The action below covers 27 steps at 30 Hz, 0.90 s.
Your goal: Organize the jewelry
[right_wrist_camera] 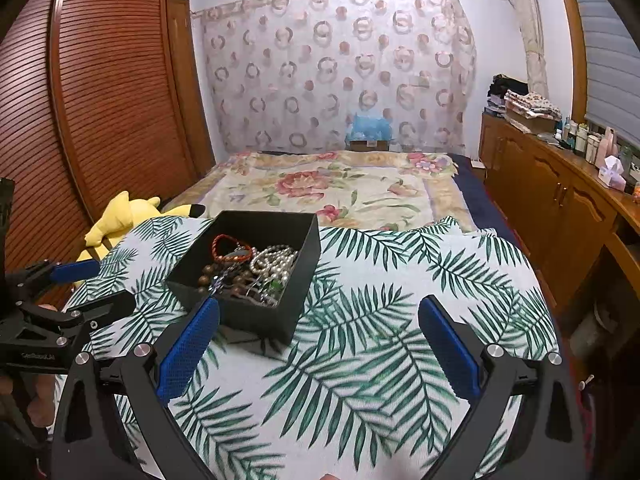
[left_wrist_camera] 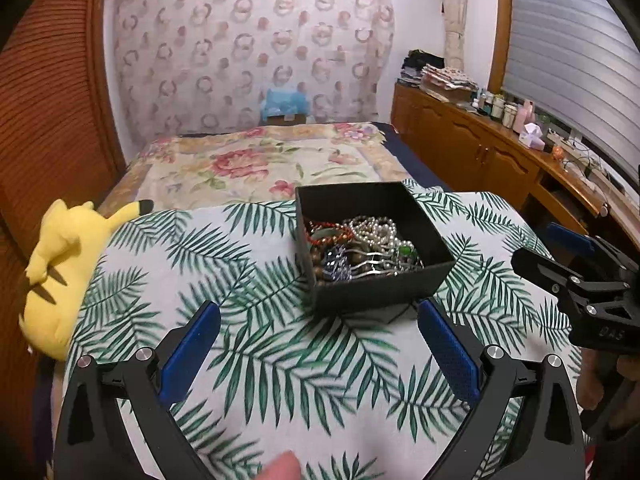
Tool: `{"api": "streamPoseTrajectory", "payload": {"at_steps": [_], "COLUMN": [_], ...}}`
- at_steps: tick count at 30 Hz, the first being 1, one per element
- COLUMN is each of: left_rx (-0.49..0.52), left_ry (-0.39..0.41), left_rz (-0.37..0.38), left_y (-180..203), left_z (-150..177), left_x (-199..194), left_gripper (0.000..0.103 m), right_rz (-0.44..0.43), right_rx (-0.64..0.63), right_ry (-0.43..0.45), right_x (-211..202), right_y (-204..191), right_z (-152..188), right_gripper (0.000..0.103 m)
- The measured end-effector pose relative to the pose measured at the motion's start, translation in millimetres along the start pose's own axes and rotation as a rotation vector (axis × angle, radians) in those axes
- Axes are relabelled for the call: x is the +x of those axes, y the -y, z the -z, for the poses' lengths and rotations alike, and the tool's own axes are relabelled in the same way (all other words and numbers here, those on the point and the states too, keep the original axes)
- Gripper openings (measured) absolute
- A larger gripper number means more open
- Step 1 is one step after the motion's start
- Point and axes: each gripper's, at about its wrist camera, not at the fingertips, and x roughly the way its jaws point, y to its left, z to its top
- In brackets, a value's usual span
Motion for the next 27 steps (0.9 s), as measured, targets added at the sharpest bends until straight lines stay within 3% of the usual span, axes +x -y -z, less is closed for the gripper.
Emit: {"api": "streamPoseTrajectory", "payload": {"at_steps": [11,27], "left_rx": [0.007,-0.002], "left_ry": [0.063,0.173], "left_rz": [-0.007,-0.013], "left_y": [4.4,10.6], "left_z": [15.9,11.0], "left_x": [-45.1,-104.0], "left_gripper": [0.095,0.095], "right_rz": [0.014,0.031], "right_rx": [0.01,0.004], "right_ry": [0.054,0.194], "right_x": [-40.1,-104.7], "right_y": [-8.9,-21.2], "right_z": [20.8,10.2], "right_gripper": [0.1,0.1]}}
